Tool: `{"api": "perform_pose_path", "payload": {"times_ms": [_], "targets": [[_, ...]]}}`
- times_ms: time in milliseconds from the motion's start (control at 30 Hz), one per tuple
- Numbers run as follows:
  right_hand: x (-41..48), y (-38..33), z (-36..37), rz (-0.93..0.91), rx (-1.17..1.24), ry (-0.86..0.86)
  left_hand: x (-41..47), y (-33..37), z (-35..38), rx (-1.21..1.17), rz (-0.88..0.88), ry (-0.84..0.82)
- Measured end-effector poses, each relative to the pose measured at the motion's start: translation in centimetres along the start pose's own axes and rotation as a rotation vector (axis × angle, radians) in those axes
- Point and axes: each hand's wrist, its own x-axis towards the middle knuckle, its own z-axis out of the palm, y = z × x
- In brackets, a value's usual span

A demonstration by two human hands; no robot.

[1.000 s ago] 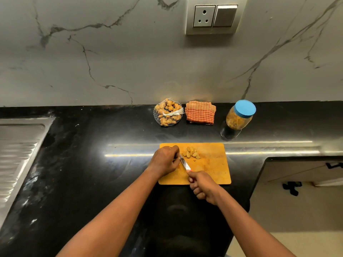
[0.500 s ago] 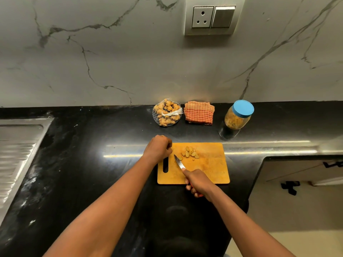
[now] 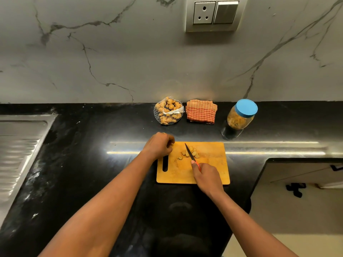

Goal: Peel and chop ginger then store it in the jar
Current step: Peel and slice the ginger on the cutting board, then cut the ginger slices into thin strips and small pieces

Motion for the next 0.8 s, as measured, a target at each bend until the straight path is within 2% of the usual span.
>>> {"api": "perform_pose_path", "payload": {"times_ms": [300, 467, 633, 800], "targets": [[1.5, 2.2, -1.6, -0.004, 0.005, 0.088, -0.1, 0.0, -0.1, -0.070, -0.041, 0.025], [1.8, 2.7, -2.1, 0.011, -0.059, 0.050, -0.1, 2.2, 0.5, -0.053, -0.020, 0.254], [2.1, 2.4, -2.2, 0.017, -0.144, 0.023, 0.7, 6.1, 2.7, -0.056, 0.061, 0.080], [2.0, 2.5, -2.5, 0.042, -0.164, 0.004, 1.7, 7.0, 2.8, 0.055, 0.055, 0.023]]}}
